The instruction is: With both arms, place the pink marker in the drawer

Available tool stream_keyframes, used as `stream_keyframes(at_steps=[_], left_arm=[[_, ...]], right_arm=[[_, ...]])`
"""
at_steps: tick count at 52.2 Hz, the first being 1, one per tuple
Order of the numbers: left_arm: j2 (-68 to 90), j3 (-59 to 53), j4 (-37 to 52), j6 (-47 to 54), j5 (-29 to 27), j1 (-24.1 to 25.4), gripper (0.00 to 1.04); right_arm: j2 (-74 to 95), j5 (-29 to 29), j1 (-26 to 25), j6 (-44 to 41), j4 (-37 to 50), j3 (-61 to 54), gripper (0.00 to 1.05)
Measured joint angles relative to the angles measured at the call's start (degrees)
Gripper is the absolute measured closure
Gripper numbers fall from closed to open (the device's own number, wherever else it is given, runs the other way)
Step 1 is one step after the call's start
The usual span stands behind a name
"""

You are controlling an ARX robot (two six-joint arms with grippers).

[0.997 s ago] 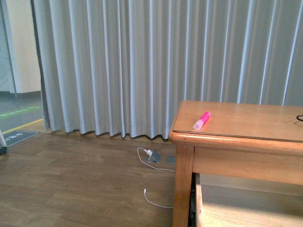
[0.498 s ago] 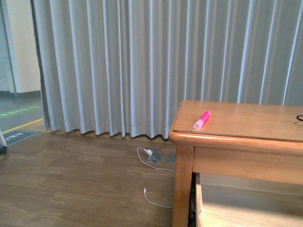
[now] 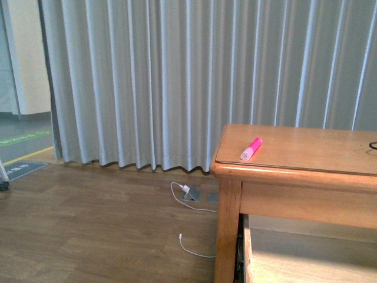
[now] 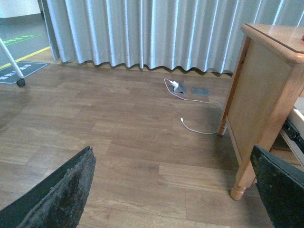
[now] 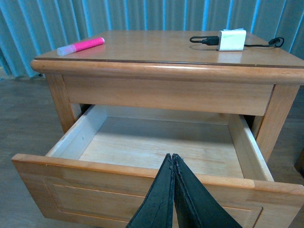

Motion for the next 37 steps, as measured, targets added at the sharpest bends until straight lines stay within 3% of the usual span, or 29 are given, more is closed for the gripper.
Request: stream_keyframes(at_steps=[28,37], left_arm=[[0.0,0.0,0.0,0.0,0.0,0.0,0.06],[0.0,0.0,0.0,0.0,0.0,0.0,0.06]], right_arm=[[-0.13,-0.02,0.0,-0.04,0.0,0.0,1.03],[-0.13,-0.04,0.0,-0.07,0.0,0.0,0.69]])
